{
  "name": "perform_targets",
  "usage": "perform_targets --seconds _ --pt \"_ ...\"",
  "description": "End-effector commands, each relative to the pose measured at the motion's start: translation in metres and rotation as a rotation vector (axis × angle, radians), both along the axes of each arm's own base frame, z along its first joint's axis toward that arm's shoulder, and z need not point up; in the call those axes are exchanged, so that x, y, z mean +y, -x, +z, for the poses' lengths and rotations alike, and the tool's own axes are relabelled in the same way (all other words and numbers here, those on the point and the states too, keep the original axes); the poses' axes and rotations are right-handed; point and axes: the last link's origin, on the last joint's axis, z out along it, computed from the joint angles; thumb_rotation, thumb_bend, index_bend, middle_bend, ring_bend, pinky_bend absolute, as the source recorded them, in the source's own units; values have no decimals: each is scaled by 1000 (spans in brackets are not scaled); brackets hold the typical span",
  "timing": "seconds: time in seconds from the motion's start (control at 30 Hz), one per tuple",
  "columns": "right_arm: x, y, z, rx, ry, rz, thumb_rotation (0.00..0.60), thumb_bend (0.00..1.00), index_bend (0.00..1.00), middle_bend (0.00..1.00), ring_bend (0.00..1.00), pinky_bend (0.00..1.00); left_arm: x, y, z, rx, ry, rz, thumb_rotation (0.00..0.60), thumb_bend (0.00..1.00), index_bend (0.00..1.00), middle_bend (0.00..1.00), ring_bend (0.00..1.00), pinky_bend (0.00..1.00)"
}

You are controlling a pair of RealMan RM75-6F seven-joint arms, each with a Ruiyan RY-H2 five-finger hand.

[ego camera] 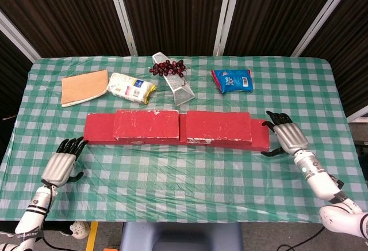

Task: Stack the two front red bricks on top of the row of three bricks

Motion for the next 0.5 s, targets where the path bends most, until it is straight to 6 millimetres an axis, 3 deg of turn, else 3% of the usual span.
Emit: perform_targets --seconds 0.03,0.5 --pt "0 -3 -6 -4 -21 8 490 211 362 83 0 107 0 0 0 0 -1 1 600 257 0 0 0 29" --pt "-6 -15 -22 -69 -74 -7 508 210 365 83 0 107 2 2 2 -6 -1 9 600 258 0 0 0 29"
